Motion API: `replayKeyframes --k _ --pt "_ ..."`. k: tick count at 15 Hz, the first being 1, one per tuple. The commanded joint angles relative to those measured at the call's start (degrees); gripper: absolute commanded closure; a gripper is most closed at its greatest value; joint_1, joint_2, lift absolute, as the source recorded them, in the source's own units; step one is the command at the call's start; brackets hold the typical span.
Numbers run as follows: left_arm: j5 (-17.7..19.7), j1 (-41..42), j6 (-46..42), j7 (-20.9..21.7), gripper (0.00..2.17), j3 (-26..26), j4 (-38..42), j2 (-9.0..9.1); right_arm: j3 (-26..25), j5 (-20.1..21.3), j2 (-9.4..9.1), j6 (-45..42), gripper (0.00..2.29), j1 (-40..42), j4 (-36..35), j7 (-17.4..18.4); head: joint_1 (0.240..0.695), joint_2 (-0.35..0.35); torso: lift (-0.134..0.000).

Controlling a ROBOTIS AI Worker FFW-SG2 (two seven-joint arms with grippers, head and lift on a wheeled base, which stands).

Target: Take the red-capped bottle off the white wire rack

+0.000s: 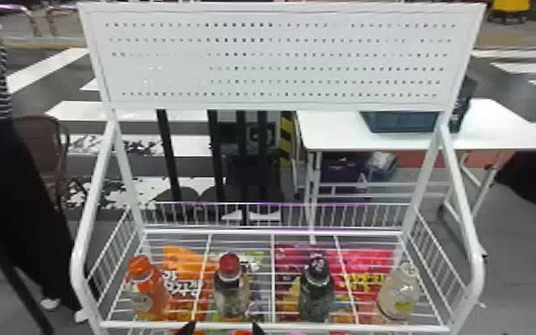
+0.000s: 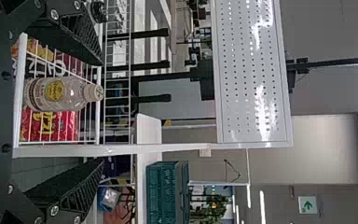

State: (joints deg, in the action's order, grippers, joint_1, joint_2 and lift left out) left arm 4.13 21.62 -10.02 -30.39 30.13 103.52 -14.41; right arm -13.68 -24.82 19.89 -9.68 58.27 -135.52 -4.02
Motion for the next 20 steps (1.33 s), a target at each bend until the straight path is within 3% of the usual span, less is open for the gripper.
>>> replayKeyframes --k 1,9,20 --pt "0.88 -2.46 -0.38 0.06 0.0 0.81 -2.98 0.61 0.5 0.39 -0.11 -0.2 0.15 0.0 -0.01 -0.02 0.499 0.0 0.0" --pt "4.22 -9.85 -0.38 0.15 0.0 2.04 -9.74 1.49 1.2 0.83 -0.11 -0.38 0.15 0.09 -0.53 -0.02 0.499 0.0 0.0" --pt "12.13 -19.6 1.37 3.4 0.08 1.77 -19.32 1.93 1.03 1.09 0.33 -0.38 0.15 0.62 -1.15 0.07 0.499 0.0 0.0"
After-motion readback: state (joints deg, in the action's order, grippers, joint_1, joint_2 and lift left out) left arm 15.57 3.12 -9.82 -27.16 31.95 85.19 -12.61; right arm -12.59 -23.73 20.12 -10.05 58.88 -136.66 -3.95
